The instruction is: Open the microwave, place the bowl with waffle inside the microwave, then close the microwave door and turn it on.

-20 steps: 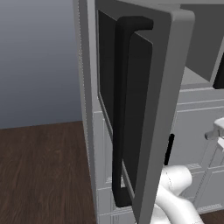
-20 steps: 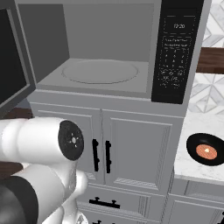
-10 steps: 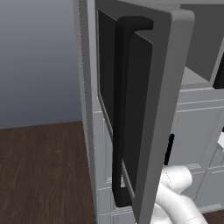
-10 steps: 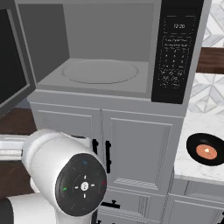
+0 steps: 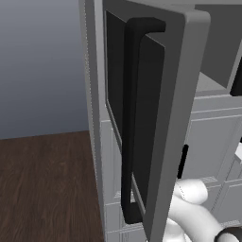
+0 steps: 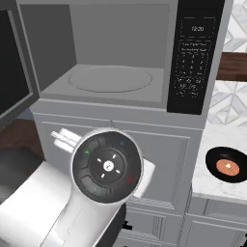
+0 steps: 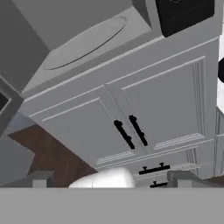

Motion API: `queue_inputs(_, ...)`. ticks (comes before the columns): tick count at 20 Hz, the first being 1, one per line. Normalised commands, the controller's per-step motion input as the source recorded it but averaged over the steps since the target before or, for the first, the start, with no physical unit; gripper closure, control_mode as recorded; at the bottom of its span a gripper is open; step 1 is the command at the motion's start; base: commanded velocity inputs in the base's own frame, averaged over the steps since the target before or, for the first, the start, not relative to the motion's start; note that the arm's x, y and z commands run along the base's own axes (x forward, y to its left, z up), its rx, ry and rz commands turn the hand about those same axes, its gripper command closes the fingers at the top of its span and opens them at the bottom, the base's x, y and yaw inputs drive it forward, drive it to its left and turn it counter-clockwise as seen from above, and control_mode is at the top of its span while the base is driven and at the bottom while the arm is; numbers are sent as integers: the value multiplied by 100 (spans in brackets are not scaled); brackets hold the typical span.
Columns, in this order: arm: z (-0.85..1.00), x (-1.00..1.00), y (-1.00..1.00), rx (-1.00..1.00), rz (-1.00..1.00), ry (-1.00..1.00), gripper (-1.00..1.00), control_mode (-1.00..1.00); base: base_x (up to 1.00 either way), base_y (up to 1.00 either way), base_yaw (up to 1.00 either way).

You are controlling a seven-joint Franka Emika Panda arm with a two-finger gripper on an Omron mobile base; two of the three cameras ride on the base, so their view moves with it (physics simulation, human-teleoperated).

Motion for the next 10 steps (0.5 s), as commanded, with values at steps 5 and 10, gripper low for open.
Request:
queue_inputs(5, -73, -4, -100, 0, -52, 25, -100, -100, 0, 0, 0)
queue_inputs(10, -62, 13, -92, 0, -35, 10, -100, -100, 0, 0, 0)
